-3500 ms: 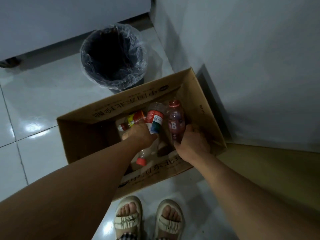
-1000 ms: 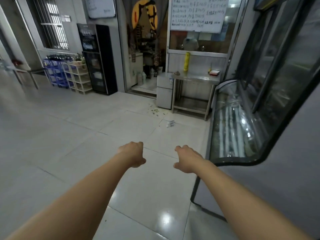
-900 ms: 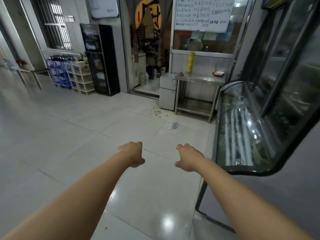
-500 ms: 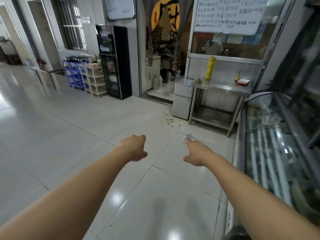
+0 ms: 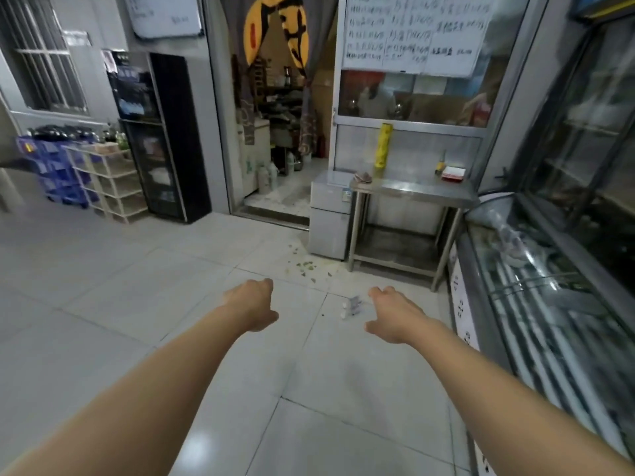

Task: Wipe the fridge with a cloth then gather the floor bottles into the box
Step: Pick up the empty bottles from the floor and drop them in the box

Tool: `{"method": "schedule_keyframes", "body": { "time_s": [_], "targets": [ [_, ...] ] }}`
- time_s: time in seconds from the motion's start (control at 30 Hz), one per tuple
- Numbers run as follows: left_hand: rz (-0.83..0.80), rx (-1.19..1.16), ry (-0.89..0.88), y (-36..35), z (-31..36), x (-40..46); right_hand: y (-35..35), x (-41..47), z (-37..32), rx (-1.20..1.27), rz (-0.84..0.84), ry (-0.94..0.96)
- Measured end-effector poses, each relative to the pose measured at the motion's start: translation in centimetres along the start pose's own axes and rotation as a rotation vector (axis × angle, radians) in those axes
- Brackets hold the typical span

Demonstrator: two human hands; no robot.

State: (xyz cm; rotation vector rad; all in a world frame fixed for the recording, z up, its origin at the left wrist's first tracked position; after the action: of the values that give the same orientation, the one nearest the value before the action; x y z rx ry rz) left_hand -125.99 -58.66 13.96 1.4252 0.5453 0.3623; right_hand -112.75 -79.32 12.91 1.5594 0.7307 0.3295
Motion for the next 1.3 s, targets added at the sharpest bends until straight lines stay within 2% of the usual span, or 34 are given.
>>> {"method": "schedule_keyframes", "body": {
  "time_s": [0.3, 0.57, 0.93, 1.13, 1.3],
  "targets": [
    [-0.061, 0.031, -0.157, 0.2, 3.6, 19.6, 2.0, 16.7, 3.5, 0.068, -0.027, -0.122],
    [-0.084, 0.051, -0.170, 0.8, 7.6, 36.6, 4.6, 34.2, 8.3, 0.052, -0.059, -0.154],
    [-0.145, 0.017, -0.218, 0.8, 7.3, 58.6, 7.0, 55.4, 8.2, 0.046, -0.095, -0.129],
    [-0.222, 0.082, -0.347, 0.8, 7.4, 72.6, 7.7, 65.9, 9.1, 0.087, -0.100, -0.262],
    [-0.276, 0.129, -0.476, 0.6, 10.2, 81.9, 7.4, 71.5, 11.5, 0.156, -0.118, -0.405]
  ]
}}
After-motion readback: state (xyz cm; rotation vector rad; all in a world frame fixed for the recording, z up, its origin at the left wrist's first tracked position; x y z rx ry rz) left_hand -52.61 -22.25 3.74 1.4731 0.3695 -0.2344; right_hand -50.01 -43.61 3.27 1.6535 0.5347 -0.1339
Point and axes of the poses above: each hand's wrist, its own x-axis towards the middle knuckle, its own y-axis out of the back of the hand, z = x × y, the point moved 2 cm from there along x, towards the middle knuckle
